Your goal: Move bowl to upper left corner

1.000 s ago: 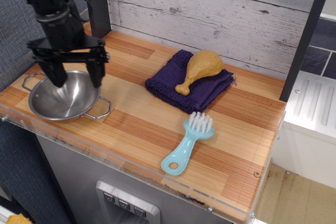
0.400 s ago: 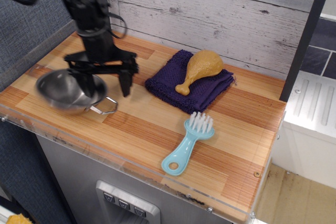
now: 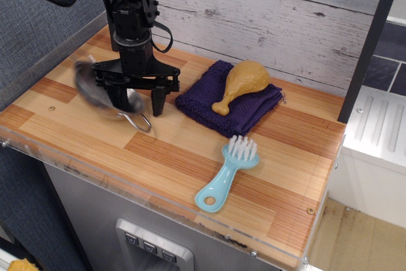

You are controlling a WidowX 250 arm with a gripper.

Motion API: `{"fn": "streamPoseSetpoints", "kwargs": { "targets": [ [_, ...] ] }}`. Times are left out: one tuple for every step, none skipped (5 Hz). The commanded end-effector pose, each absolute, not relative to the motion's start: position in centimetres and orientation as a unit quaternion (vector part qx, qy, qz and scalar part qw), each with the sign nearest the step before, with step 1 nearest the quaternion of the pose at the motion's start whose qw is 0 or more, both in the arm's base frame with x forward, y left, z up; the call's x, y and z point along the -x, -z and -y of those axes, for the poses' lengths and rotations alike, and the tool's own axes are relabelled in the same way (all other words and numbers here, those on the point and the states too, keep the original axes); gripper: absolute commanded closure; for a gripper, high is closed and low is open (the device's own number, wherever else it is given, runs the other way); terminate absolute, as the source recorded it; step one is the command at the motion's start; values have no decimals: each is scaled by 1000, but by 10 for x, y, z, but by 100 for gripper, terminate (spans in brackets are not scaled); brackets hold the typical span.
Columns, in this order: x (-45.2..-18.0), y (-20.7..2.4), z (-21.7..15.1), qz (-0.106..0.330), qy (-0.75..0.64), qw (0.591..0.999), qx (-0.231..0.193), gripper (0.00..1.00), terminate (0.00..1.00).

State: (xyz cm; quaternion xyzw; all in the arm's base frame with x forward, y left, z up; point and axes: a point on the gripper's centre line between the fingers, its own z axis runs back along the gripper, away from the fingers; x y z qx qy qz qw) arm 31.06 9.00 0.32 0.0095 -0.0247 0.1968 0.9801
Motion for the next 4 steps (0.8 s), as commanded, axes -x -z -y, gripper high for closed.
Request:
{"fn": "streamPoseSetpoints", "kwargs": {
  "targets": [
    [-297, -18, -80, 23, -160, 987, 2, 100, 0],
    [-288, -32, -82, 37, -159, 987, 5, 100, 0],
    [-274, -52, -88, 56, -157, 986, 17, 100, 0],
    [-263, -63, -93, 65, -155, 985, 27, 100, 0]
  ]
}}
